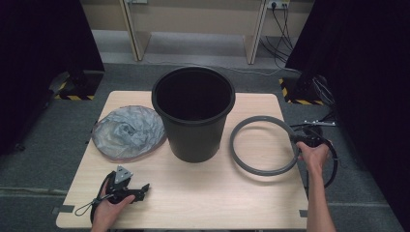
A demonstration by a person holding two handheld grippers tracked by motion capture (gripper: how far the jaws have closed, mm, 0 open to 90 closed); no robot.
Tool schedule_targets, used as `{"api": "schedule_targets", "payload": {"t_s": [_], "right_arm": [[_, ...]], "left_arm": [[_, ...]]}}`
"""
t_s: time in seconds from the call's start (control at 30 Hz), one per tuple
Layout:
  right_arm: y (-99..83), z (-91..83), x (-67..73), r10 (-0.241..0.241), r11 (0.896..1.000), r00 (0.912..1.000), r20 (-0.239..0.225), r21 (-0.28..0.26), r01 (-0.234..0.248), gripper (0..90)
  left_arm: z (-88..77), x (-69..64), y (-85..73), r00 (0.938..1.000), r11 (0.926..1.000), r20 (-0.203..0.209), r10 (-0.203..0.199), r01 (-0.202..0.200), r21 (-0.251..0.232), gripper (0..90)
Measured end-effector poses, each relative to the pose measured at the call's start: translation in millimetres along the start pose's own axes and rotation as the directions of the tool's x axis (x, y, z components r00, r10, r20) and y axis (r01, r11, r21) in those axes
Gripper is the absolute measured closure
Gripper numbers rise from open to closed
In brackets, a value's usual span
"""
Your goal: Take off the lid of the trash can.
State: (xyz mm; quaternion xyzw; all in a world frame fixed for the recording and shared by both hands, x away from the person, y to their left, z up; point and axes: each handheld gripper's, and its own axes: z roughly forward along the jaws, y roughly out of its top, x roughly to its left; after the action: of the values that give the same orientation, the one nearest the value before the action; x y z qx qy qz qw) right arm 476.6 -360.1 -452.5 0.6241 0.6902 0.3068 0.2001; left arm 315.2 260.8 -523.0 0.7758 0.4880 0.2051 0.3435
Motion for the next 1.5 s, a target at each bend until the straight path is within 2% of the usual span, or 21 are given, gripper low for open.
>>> {"api": "schedule_targets", "payload": {"t_s": [0.17, 0.3, 0.53, 0.77, 0.9, 0.93, 0.97, 1.0, 1.07, 1.17, 1.2, 1.23, 1.27, 1.37, 1.43, 1.5], "right_arm": [[-9.1, 11.0, -0.3, 0.002, 1.000, 0.9998, 0.020, 0.023, -0.003, 77.0], [-16.9, 19.4, -3.4, 0.021, 0.999, 0.9993, 0.030, 0.027, -0.022, 76.9], [-27.4, 29.2, -5.6, 0.021, 0.999, 0.9991, 0.037, 0.032, -0.022, 76.7], [-29.1, 32.1, -4.4, -0.006, 1.000, 0.9980, 0.064, 0.016, 0.005, 75.6], [-29.3, 33.5, -2.7, -0.016, 1.000, 0.9974, 0.070, 0.009, 0.015, 69.2], [-28.9, 32.8, -0.7, -0.013, 1.000, 0.9968, 0.079, -0.003, 0.013, 61.3], [-28.9, 32.8, -0.7, -0.013, 1.000, 0.9968, 0.079, -0.003, 0.013, 61.3], [-26.5, 28.6, 1.6, -0.005, 0.999, 0.9931, 0.117, -0.032, 0.009, 53.8], [-24.9, 25.9, 2.9, -0.008, 0.999, 0.9921, 0.125, -0.049, 0.014, 51.3], [-20.3, 15.4, 15.7, -0.011, 0.994, 0.9955, 0.095, -0.104, 0.021, 39.8], [-20.3, 15.4, 15.7, -0.011, 0.994, 0.9955, 0.095, -0.104, 0.021, 39.8], [-18.8, 11.3, 24.0, -0.020, 0.991, 0.9980, 0.061, -0.128, 0.027, 37.1], [-18.8, 11.3, 24.0, -0.020, 0.991, 0.9980, 0.061, -0.128, 0.027, 37.1], [-18.3, 3.9, 41.0, -0.034, 0.987, 0.9992, 0.020, -0.158, 0.036, 31.9], [-18.5, 2.5, 44.9, -0.044, 0.985, 0.9990, 0.010, -0.164, 0.045, 30.6], [-20.8, -1.6, 58.2, -0.064, 0.983, 0.9978, -0.018, -0.173, 0.060, 27.0]], "left_arm": [[0.0, 0.0, 0.0, 1.0000, 1.0000, 0.000, 0.000, 0.000, 0.000, 8.3], [0.0, 0.0, 0.0, 1.0000, 1.0000, 0.000, 0.000, 0.000, 0.000, 8.3], [0.0, 0.0, 0.0, 1.0000, 1.0000, 0.000, 0.000, 0.000, 0.000, 8.3], [0.0, 0.0, 0.0, 1.0000, 1.0000, 0.000, 0.000, 0.000, 0.000, 8.3], [0.0, 0.0, 0.0, 1.0000, 1.0000, 0.000, 0.000, 0.000, 0.000, 8.3], [0.0, 0.0, 0.0, 1.0000, 1.0000, 0.000, 0.000, 0.000, 0.000, 8.3], [0.0, 0.0, 0.0, 1.0000, 1.0000, 0.000, 0.000, 0.000, 0.000, 8.3], [0.0, 0.0, 0.0, 1.0000, 1.0000, 0.000, 0.000, 0.000, 0.000, 8.3], [0.0, 0.0, 0.0, 1.0000, 1.0000, 0.000, 0.000, 0.000, 0.000, 8.3], [0.0, 0.0, 0.0, 1.0000, 1.0000, 0.000, 0.000, 0.000, 0.000, 8.3], [0.0, 0.0, 0.0, 1.0000, 1.0000, 0.000, 0.000, 0.000, 0.000, 8.3], [0.0, 0.0, 0.0, 1.0000, 1.0000, 0.000, 0.000, 0.000, 0.000, 8.3], [0.0, 0.0, 0.0, 1.0000, 1.0000, 0.000, 0.000, 0.000, 0.000, 8.3], [0.0, 0.0, 0.0, 1.0000, 1.0000, 0.000, 0.000, 0.000, 0.000, 8.3], [0.0, 0.1, 0.0, 1.0000, 1.0000, 0.000, 0.000, 0.000, 0.000, 8.3], [0.0, 0.1, 0.0, 1.0000, 1.0000, 0.001, 0.000, 0.000, 0.000, 8.3]]}}
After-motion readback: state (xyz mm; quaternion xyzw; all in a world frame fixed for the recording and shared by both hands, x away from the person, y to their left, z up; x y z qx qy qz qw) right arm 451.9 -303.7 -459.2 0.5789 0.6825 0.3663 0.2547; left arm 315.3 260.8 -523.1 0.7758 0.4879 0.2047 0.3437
